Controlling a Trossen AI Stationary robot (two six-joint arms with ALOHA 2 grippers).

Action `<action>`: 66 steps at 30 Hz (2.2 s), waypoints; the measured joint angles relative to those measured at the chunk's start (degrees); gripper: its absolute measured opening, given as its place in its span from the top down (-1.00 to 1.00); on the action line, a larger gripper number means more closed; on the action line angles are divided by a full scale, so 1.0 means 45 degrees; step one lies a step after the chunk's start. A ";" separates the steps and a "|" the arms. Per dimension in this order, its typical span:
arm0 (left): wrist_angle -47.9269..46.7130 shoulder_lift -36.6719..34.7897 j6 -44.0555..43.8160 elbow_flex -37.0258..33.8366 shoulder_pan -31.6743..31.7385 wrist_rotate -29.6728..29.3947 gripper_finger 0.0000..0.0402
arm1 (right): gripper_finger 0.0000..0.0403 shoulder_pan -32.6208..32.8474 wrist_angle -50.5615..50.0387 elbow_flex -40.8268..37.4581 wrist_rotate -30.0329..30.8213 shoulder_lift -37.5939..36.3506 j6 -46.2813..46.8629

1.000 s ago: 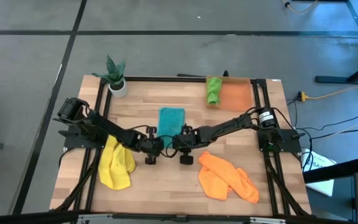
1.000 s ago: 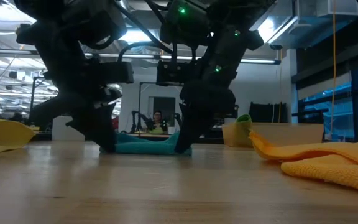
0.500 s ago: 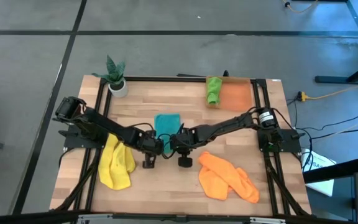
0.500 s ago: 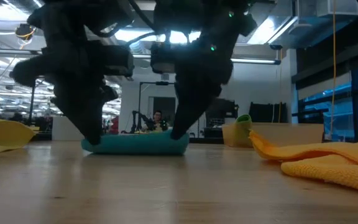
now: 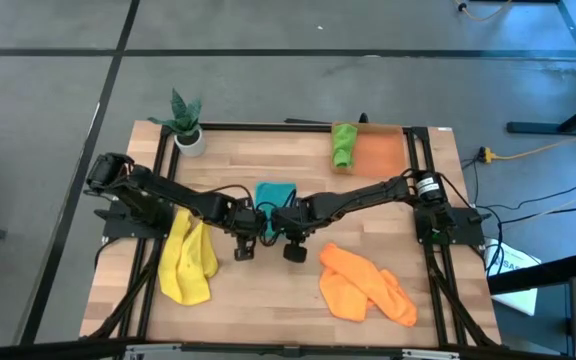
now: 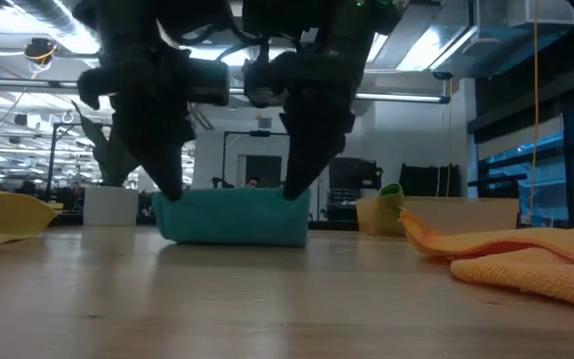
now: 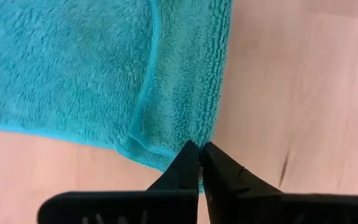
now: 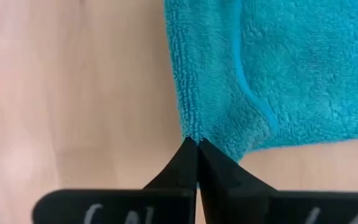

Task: Roll microfiber towels into tight, uniform cylinder then place into a basket
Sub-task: Fold the blue towel

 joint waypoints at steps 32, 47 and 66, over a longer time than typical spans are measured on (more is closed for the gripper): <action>0.0496 -0.0052 0.3164 -0.0342 0.2006 -0.3609 1.00 | 0.97 -0.1526 0.0437 -0.0440 0.4183 0.0005 -0.2949; 0.1436 -0.0052 0.4099 -0.0656 0.2695 -0.1834 1.00 | 0.97 -0.1574 0.1483 -0.1268 0.3773 0.0019 -0.3928; 0.0995 -0.0056 0.4405 -0.0646 0.3131 0.3691 1.00 | 0.97 -0.1569 0.1347 -0.1336 -0.0718 -0.0216 -0.4308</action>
